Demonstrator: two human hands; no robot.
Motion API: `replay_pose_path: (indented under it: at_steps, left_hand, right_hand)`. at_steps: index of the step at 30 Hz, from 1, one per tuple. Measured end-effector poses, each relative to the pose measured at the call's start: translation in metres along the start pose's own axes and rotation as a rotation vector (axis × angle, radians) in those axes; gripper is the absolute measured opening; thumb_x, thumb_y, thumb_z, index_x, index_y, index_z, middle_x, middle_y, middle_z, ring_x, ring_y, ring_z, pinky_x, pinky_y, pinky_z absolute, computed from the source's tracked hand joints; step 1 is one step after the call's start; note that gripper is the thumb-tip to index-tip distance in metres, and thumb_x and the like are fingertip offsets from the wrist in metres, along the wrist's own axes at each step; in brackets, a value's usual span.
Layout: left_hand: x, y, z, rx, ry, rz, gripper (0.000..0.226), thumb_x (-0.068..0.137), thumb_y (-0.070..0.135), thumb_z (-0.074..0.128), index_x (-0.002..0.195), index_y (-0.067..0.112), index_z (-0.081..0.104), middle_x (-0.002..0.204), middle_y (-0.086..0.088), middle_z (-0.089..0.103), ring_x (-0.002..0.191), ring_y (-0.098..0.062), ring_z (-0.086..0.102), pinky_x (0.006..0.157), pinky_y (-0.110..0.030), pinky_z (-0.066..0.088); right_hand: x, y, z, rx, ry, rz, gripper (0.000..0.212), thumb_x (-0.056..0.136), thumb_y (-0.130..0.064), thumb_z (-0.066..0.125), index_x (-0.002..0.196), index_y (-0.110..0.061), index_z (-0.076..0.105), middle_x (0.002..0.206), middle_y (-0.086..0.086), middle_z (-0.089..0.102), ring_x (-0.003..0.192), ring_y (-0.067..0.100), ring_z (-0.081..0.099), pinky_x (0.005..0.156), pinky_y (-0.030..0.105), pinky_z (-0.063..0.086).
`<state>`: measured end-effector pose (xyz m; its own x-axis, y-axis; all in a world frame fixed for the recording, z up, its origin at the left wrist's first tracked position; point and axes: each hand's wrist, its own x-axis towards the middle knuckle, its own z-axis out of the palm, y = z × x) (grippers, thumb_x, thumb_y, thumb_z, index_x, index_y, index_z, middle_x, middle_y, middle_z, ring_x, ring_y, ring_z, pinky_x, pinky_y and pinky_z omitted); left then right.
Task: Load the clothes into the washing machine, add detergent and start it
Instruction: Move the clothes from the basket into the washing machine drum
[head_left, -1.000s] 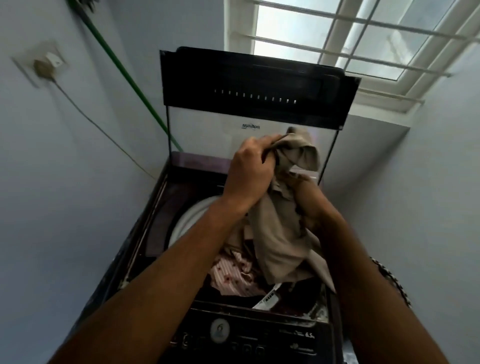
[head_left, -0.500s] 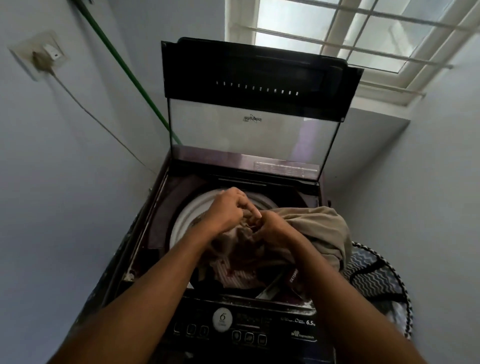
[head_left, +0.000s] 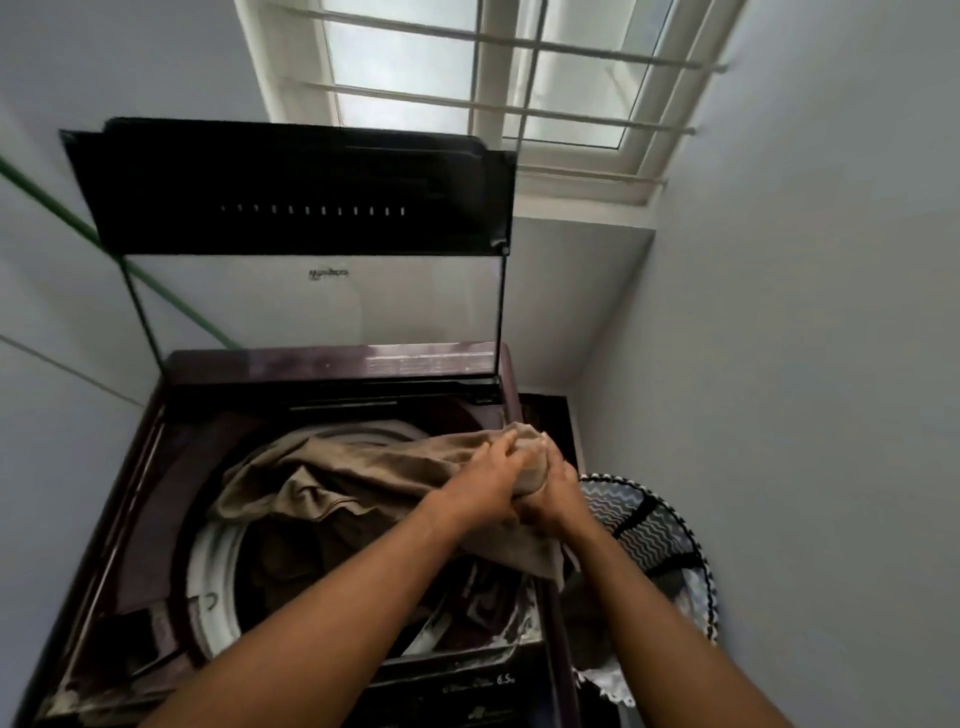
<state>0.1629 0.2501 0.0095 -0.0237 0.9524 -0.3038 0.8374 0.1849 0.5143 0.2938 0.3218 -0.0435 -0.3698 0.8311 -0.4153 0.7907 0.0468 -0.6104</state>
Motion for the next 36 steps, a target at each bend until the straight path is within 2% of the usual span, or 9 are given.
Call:
replay_pose_path:
  at_steps: [3,6,14,18,21,25,30,33,36]
  left_hand:
    - [0.011,0.008,0.005,0.111,-0.046,-0.001,0.098,0.078,0.011,0.075,0.157,0.023,0.019,0.165,-0.014,-0.004,0.153,-0.028,-0.001,0.123,-0.048,0.011]
    - [0.016,0.001,0.008,0.125,-0.038,-0.015,0.092,0.082,0.007,0.070,0.157,0.028,0.021,0.165,-0.012,-0.006,0.153,-0.029,0.005,0.124,-0.045,0.009]
    - [0.020,-0.020,0.019,0.061,0.062,0.007,0.081,0.083,0.006,0.066,0.150,0.041,0.036,0.166,0.001,0.007,0.150,-0.025,0.022,0.123,-0.034,0.018]
    - [0.016,-0.019,0.017,0.041,0.089,0.025,0.079,0.083,0.008,0.067,0.149,0.041,0.038,0.166,0.002,0.009,0.150,-0.021,0.022,0.123,-0.032,0.016]
    - [0.002,-0.022,0.017,0.008,0.147,0.036,0.080,0.079,0.006,0.066,0.147,0.040,0.042,0.162,0.003,0.025,0.143,-0.020,0.037,0.119,-0.029,0.027]
    - [-0.021,-0.028,0.022,-0.207,0.223,-0.004,0.075,0.069,0.017,0.069,0.137,0.041,0.048,0.126,0.003,0.062,0.113,-0.019,0.060,0.100,-0.031,0.046]
    - [-0.053,-0.032,-0.002,-0.513,0.392,-0.047,0.063,0.064,0.022,0.074,0.120,0.045,0.054,0.099,0.012,0.071,0.093,-0.005,0.066,0.084,-0.025,0.053]
    - [-0.084,-0.047,-0.029,-0.540,0.518,0.000,0.066,0.066,0.023,0.075,0.125,0.044,0.055,0.104,0.015,0.069,0.095,-0.003,0.065,0.082,-0.014,0.049]
    - [-0.120,-0.070,-0.050,-0.556,0.684,0.000,0.068,0.072,0.027,0.075,0.135,0.039,0.051,0.121,0.014,0.066,0.109,-0.003,0.062,0.092,-0.017,0.046]
  right_hand:
    - [0.004,-0.005,0.003,0.027,-0.044,0.020,0.081,0.056,-0.062,0.060,0.128,-0.031,0.039,0.114,0.016,0.061,0.106,0.037,0.061,0.088,0.043,0.052]
    - [0.000,-0.014,0.008,0.096,0.000,0.007,0.052,0.073,-0.052,0.065,0.106,-0.023,0.037,0.106,0.015,0.056,0.096,0.036,0.060,0.080,0.042,0.052]
    - [-0.015,-0.027,0.017,0.085,0.123,0.015,0.051,0.080,-0.055,0.062,0.103,-0.019,0.035,0.106,0.010,0.054,0.096,0.033,0.062,0.080,0.041,0.053]
    - [-0.025,-0.038,0.015,-0.049,0.156,0.045,0.043,0.087,-0.052,0.053,0.104,-0.018,0.034,0.110,0.014,0.055,0.099,0.036,0.062,0.080,0.040,0.050]
    - [-0.033,-0.047,0.011,-0.196,0.175,0.058,0.034,0.092,-0.042,0.048,0.109,-0.014,0.039,0.112,0.016,0.059,0.102,0.036,0.063,0.079,0.039,0.049]
    - [-0.045,-0.062,0.001,-0.352,0.153,-0.012,0.021,0.091,-0.028,0.046,0.105,-0.013,0.049,0.110,0.015,0.066,0.105,0.036,0.063,0.082,0.040,0.049]
    - [-0.068,-0.111,-0.013,-0.349,0.124,-0.006,0.032,0.082,-0.027,0.057,0.109,-0.011,0.063,0.113,0.015,0.068,0.107,0.035,0.063,0.085,0.037,0.052]
    - [-0.085,-0.162,-0.015,-0.353,0.131,-0.072,0.032,0.080,-0.025,0.059,0.109,-0.011,0.065,0.115,0.015,0.067,0.110,0.035,0.063,0.085,0.036,0.052]
    - [-0.103,-0.214,-0.004,-0.362,0.106,-0.215,0.028,0.080,-0.022,0.059,0.103,-0.010,0.064,0.113,0.016,0.067,0.108,0.036,0.063,0.083,0.036,0.052]
